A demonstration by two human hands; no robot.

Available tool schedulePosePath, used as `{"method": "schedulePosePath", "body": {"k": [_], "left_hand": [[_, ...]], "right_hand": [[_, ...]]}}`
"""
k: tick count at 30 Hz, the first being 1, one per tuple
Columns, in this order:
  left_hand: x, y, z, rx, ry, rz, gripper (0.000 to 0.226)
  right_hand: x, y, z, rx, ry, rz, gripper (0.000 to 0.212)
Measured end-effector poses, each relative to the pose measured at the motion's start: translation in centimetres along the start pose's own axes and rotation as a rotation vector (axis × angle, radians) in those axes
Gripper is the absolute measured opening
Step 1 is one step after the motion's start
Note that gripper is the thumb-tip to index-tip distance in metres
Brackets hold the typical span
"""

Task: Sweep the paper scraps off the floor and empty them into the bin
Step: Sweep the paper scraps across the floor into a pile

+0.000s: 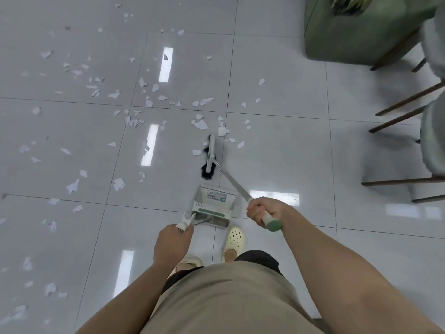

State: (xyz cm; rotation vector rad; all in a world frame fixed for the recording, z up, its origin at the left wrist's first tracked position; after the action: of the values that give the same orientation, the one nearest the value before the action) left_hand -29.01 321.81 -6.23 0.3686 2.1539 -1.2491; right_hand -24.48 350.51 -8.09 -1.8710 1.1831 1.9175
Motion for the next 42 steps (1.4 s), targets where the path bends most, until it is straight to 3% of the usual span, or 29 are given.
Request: {"method": "schedulePosePath", "body": {"k": [2,5,18,24,28,35,42], "left_hand": [[0.1,-1.2,0.2,-0.056,-0.018,-0.041,0.052],[0.1,-2.6,1.0,-0.108,-0.068,-0.086,0.048],[2.8,-5.6,4.7,-0.262,-0.182,-0.212,0.065],[8.4,-9.1,5.3,-0.326,-0.178,-0.143,0.053],[11.8,-12.6,6.4,-0.37,-0.185,-0.128,0.049],[15.3,-18.6,11.1,-0.382,-0.164,-0.14,0.052],[15.6,-21.9,13.0,-0.341,-0.145,-0.163,0.053]], "right_hand": [[-0.2,0.8,2.2,0.08,-0.014,0.064,0.05],[-1.3,4.0,2.9,0.018,-0.076,0.065,0.026],[-3.4,5.4,3.6,-0.065,-0.295,-0.347,0.026],[-1.8,8.6,4.8,-0.026,-0.304,-0.442,0.021],[0.9,13.5,6.3,-0.132,-0.267,-0.497,0.016],[10.2,28.5,6.4,-0.486,-0.183,-0.368,0.015],[10.9,35.8,10.5,-0.275,-0.151,-0.227,0.03]]}}
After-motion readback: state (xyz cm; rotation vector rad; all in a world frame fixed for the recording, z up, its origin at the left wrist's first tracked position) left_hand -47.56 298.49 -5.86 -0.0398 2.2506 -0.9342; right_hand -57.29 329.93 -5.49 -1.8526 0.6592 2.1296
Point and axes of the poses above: each hand's wrist, its own x-axis towards the middle knuckle, its own y-axis out of the palm, z = x × y, the point moved 2 cm from there along x, towards the middle knuckle, and after that the axes turned 2 degrees about -z, right-handed, at the moved point
